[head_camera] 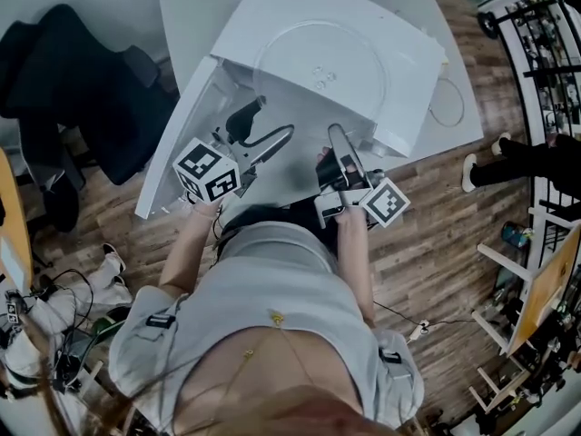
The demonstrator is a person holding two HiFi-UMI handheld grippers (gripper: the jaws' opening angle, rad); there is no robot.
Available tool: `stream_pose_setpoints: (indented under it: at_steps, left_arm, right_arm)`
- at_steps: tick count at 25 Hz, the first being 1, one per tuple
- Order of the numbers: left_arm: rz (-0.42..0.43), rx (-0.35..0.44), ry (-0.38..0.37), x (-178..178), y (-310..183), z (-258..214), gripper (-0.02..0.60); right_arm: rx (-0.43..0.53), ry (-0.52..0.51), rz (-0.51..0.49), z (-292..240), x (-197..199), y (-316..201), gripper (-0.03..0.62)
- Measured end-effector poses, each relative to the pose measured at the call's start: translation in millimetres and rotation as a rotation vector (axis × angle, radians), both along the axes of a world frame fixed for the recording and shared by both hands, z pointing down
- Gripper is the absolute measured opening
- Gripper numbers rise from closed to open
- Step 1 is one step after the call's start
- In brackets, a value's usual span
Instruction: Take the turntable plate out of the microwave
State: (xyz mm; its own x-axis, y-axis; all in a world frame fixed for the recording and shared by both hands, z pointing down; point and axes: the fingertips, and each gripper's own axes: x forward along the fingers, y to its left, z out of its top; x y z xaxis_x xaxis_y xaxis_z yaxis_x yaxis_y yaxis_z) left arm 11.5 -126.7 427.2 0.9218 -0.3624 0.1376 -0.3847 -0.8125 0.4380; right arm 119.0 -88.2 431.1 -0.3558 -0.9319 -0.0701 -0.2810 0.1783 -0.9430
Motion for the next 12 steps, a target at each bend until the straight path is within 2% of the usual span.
stream_pose_setpoints:
  at_steps: [4,8,12]
  left_arm:
    - [-0.037,0.072,-0.042,-2.7,7.7,3.7,0.342]
    - [-0.038,0.100,-0.063,1.6,8.4,2.7,0.347]
    - [-0.064,0.118,-0.051,7.6,-1.4,-6.0,0.347]
  right_arm:
    - [-0.006,0.011,0.011,2.0,4.7,-4.2,0.067]
    - [-0.011,0.036,0.008,0.9,10.6,-9.2,0.067]
    - [-0.017,0.031,0.017,-1.7,17.2,-19.2,0.078]
